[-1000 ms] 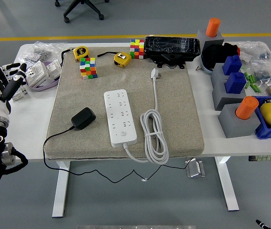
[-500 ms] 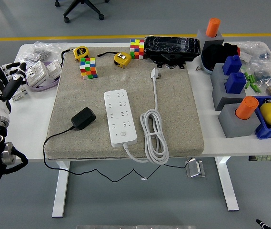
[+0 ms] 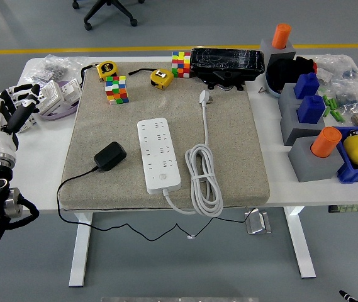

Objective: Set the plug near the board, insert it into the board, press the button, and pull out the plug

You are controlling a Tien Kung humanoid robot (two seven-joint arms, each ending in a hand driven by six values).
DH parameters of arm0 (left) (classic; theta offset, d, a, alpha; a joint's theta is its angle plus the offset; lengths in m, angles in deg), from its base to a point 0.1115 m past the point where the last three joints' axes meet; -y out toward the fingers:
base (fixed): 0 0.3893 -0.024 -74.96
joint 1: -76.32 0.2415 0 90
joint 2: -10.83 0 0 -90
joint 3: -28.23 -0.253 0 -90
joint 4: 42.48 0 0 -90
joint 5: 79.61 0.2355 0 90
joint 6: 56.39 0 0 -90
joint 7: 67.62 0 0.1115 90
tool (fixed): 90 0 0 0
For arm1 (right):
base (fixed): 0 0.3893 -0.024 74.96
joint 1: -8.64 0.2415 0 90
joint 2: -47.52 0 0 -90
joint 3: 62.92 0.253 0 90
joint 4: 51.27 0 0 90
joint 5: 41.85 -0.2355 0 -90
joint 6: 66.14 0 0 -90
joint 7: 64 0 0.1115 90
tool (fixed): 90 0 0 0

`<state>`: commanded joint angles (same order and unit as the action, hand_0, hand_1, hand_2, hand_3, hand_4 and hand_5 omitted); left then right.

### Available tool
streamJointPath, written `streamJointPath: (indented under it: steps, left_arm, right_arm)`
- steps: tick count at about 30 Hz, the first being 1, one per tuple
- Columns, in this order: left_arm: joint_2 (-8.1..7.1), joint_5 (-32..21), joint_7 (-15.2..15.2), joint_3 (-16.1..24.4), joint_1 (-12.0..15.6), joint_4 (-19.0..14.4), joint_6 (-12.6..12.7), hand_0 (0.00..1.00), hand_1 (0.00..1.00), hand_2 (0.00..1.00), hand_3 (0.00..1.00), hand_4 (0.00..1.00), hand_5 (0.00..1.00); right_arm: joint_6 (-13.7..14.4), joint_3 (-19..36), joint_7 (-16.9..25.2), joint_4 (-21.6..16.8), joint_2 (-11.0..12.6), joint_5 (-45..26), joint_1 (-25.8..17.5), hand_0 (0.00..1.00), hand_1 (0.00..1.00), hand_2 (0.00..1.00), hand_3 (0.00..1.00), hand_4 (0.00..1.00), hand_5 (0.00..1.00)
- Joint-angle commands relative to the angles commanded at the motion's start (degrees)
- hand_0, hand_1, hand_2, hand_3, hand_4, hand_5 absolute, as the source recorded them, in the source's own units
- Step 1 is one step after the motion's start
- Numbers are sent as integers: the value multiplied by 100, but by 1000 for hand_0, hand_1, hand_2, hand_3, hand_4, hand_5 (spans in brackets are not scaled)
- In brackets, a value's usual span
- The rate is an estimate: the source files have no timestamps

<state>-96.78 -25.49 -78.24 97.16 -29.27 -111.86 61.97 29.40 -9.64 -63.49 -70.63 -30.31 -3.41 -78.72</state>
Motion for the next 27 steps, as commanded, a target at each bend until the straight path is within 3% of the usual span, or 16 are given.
streamJointPath:
  steps: [27]
  left_arm:
    - [4, -4, 6, -52, 15, -24, -11, 446, 540, 563, 602, 810, 460]
  right_arm:
    - [4, 6, -4, -10, 12, -3, -31, 604, 641, 654, 552, 940, 494]
